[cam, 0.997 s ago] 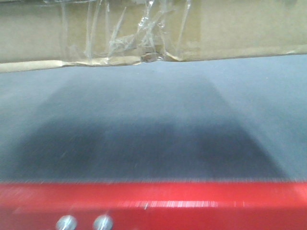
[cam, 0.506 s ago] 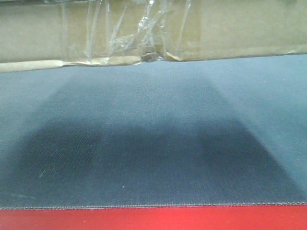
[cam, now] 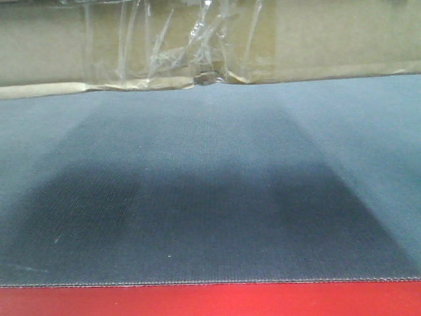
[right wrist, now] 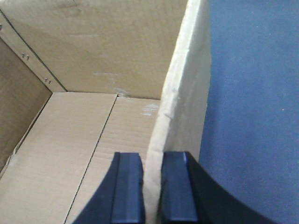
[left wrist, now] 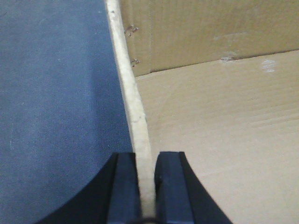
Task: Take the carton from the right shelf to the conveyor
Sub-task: 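Carry the carton over the grey conveyor belt with both grippers, then lower the carton onto the belt and open both grippers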
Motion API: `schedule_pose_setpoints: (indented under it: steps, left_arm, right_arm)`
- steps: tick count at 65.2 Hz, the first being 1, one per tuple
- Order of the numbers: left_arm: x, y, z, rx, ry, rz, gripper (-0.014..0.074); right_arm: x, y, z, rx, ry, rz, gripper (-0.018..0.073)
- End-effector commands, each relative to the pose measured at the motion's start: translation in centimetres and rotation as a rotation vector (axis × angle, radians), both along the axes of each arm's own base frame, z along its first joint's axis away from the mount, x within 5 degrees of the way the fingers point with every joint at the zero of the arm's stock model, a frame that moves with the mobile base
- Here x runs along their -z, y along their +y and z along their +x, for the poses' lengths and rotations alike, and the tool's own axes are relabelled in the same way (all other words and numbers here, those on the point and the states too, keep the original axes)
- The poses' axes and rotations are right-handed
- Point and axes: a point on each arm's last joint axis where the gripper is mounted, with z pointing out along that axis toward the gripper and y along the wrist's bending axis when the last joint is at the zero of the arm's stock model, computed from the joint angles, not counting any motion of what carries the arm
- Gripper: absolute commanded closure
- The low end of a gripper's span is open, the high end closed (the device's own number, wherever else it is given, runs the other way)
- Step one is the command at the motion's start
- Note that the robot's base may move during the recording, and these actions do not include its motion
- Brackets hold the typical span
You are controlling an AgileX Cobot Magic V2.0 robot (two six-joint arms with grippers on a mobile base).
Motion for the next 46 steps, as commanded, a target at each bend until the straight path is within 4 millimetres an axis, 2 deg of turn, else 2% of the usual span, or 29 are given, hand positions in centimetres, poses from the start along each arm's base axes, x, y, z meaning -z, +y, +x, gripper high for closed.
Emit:
schedule_pose_setpoints:
  steps: [1,25,34,41,46]
  left_arm:
    - [-0.3,-0.2,-0.3,0.027,-0.022,-0.018,0.0606]
    - [-0.3,-0.2,-0.3,0.027,-0.022,-0.018,0.0606]
    - [-1.0,0.0,0.3,0.029,-0.107,-0.022,0.0605]
    - [-1.1,0.5,1.6,0.007,-0.145,-0.061,0.0605]
    - [-0.3,1.0,3.2,-0.034,-0.126,-0.079,0.0605]
  right_arm:
    - [-1.0,-0.1,-0.1,0.003,-0.083,0.041,0.0629]
    - [-0.9,-0.1,-0.2,-0.002,-0.067,0.036,0.0629]
    - [-1.3,-0.1,-0.2,0.001,-0.098,0.045,0.0629]
    - [-1.3,0.3,0.9,0.001,-0.112,0.043,0.0629]
    - [-0.7,1.0,2.7,0.001,-0.087,0.029,0.0629]
